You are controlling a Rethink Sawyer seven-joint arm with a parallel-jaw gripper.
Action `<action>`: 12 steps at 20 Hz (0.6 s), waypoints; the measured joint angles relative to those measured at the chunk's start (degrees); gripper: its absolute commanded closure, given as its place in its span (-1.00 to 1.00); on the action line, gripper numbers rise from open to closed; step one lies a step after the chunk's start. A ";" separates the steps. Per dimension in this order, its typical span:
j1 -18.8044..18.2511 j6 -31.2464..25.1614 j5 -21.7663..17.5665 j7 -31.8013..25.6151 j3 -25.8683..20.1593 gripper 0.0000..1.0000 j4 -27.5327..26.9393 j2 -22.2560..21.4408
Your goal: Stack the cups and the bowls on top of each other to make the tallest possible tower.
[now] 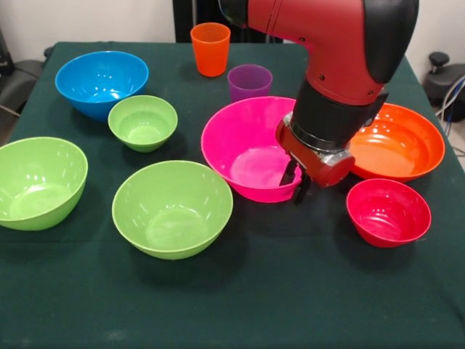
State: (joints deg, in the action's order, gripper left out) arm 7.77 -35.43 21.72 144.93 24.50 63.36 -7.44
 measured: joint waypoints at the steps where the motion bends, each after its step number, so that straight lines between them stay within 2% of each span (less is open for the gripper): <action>1: 0.05 -0.37 0.00 0.00 -0.01 1.00 0.00 -0.36; 12: 0.06 -0.37 0.00 -0.01 -0.16 1.00 0.01 -0.74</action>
State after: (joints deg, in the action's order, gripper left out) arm 7.83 -35.80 21.72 144.92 24.35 63.37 -8.18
